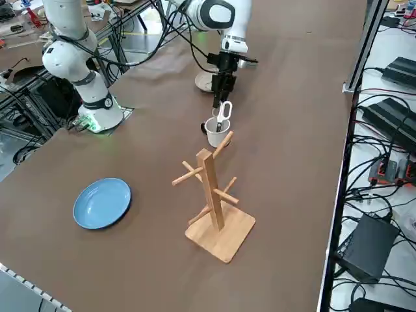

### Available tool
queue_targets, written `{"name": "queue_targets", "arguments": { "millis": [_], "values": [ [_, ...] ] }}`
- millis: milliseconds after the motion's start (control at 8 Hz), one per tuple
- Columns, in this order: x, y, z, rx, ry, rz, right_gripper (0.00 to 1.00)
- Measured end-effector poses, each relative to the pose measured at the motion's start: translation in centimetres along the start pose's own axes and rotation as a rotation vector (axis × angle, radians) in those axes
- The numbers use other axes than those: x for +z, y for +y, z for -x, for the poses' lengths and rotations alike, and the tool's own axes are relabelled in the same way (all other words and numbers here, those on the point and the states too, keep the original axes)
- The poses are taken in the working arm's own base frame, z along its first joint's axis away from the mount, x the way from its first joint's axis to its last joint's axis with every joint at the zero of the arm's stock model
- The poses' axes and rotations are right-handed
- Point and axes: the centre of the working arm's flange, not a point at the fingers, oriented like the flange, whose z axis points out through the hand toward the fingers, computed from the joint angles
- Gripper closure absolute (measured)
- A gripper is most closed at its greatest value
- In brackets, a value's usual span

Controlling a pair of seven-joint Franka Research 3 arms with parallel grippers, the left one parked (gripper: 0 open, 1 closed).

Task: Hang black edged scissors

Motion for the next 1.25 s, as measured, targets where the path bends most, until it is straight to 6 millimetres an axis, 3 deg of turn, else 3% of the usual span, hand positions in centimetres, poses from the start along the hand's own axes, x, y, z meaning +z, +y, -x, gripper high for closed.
{"name": "queue_targets", "arguments": {
  "millis": [500, 625, 1250],
  "values": [
    [0.1, -0.1, 0.0, -0.001, -0.002, 0.001, 0.82],
    [0.0, -0.1, -0.1, 0.0, 0.0, 0.0, 0.86],
    [-3.0, 0.8, -1.4, 0.034, 0.025, -0.021, 0.87]
  ]
}}
